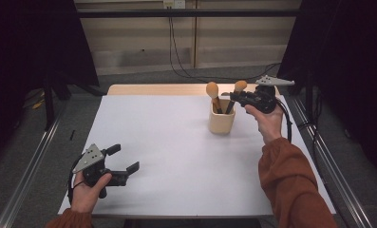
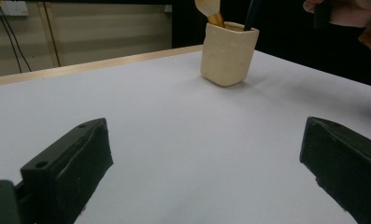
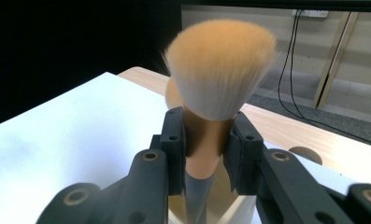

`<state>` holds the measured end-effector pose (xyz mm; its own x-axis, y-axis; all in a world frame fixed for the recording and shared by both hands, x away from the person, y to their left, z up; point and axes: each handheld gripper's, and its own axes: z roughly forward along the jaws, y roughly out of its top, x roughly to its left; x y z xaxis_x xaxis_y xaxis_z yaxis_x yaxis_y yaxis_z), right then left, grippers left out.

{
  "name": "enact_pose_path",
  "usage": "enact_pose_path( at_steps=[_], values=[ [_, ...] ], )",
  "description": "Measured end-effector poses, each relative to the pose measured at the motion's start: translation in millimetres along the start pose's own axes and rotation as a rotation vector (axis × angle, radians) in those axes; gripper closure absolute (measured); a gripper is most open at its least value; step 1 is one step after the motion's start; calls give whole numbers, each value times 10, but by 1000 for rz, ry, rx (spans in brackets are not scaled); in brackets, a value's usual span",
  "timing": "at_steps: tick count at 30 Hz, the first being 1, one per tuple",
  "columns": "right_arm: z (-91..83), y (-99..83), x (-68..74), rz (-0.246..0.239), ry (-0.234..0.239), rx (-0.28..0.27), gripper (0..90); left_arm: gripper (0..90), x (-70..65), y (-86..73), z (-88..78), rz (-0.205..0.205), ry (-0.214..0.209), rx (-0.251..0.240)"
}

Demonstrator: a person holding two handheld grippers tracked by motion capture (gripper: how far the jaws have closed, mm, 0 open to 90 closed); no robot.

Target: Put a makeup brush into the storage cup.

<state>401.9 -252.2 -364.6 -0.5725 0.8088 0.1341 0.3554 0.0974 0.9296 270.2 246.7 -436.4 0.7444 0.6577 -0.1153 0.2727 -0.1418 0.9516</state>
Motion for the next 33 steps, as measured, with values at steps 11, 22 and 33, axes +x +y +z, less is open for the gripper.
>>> enact_pose_path(
  at_steps=[11, 22, 33],
  values=[
    [96, -131, -5, 21, 6, 21, 718, 24, 20, 1, 3, 5, 0, 1],
    [124, -238, -74, 45, 11, 26, 717, 25, 36, 4, 69, 2, -1, 14],
    [173, -342, -66, 45, 2, 44, 714, 24, 45, 1, 56, -6, -2, 8]
  ],
)
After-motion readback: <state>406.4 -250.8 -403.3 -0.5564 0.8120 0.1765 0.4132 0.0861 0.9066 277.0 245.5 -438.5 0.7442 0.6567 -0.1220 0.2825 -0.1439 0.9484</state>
